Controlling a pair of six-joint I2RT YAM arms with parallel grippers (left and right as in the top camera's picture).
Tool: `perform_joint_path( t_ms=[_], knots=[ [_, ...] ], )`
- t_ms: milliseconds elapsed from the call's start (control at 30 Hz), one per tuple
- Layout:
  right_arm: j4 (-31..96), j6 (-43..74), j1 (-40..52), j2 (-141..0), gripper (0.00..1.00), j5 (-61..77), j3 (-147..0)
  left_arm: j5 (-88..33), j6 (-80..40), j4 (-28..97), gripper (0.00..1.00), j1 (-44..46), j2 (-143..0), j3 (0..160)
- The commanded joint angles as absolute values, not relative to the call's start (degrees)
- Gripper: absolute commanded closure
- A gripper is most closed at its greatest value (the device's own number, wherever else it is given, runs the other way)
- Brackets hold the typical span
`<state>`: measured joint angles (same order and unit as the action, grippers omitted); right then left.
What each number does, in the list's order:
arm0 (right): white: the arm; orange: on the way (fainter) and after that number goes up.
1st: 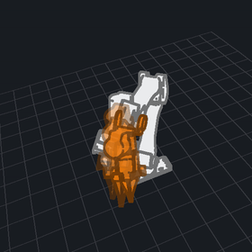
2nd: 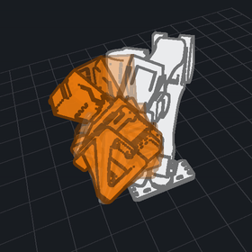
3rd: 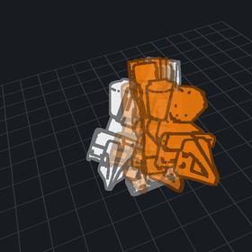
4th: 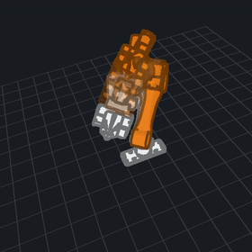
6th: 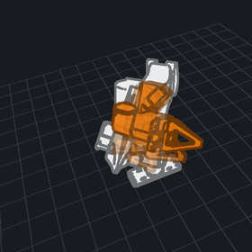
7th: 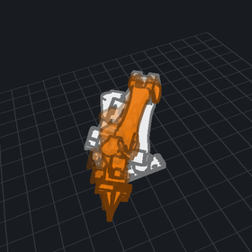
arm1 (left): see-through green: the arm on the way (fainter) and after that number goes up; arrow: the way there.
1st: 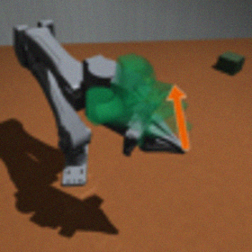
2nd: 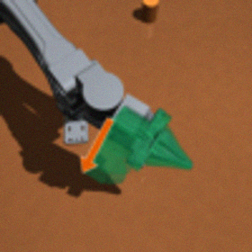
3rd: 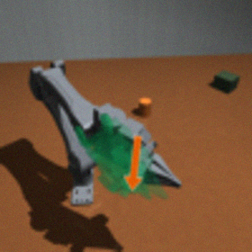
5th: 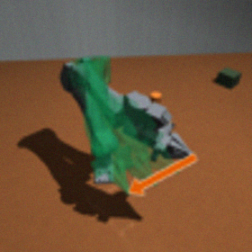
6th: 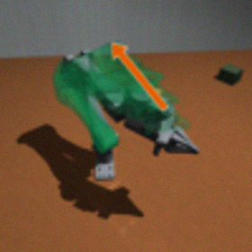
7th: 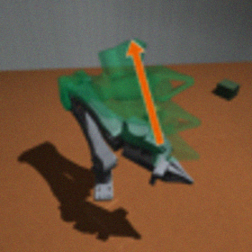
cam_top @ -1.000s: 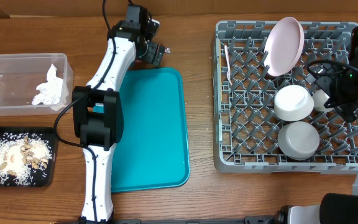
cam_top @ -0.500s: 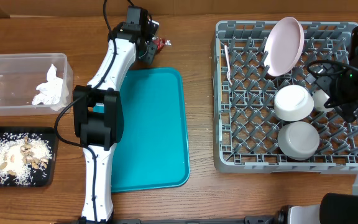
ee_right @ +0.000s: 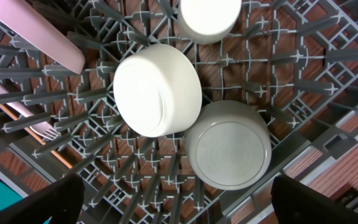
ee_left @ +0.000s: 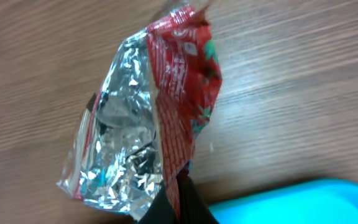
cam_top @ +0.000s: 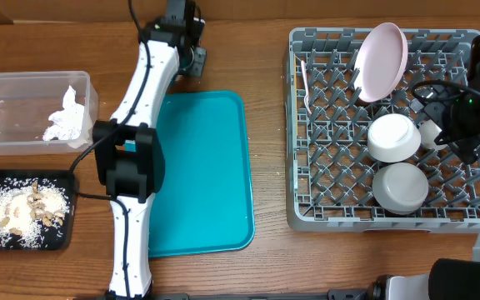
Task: Sort waste into correct bins and load items into the dishwasher rack
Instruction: 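Lift the wrapper and carry it left into the clear bin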
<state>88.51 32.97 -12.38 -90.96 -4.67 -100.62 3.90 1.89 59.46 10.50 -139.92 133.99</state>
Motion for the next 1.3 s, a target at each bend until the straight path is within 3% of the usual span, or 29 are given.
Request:
perform_joint_path(
  t_ms=[0, 300, 667, 933, 1267],
  knots=[
    [88.3, 32.8, -12.6, -90.8, 0.0, -4.6, -100.4, 4.9, -3.4, 62.3, 0.96, 10.5, -130.9, 139.6],
    [88.3, 32.8, -12.6, -90.8, 0.0, -4.6, -100.4, 15.6, -25.7, 73.6, 0.96, 3.2, -117.3, 140.5],
    [88.3, 32.8, -12.6, -90.8, 0.0, -4.6, -100.4, 15.4, -36.4, 83.3, 0.96, -15.0, -116.2, 137.1],
    [88.3, 32.9, -12.6, -90.8, 0.0, -4.6, -100.4, 15.2, -37.7, 79.9, 0.96, -23.0, -116.4, 129.1],
    [88.3, 32.8, -12.6, -90.8, 0.0, -4.6, -100.4, 15.1, -34.6, 66.6, 0.96, -24.7, -116.6, 117.8]
  ],
)
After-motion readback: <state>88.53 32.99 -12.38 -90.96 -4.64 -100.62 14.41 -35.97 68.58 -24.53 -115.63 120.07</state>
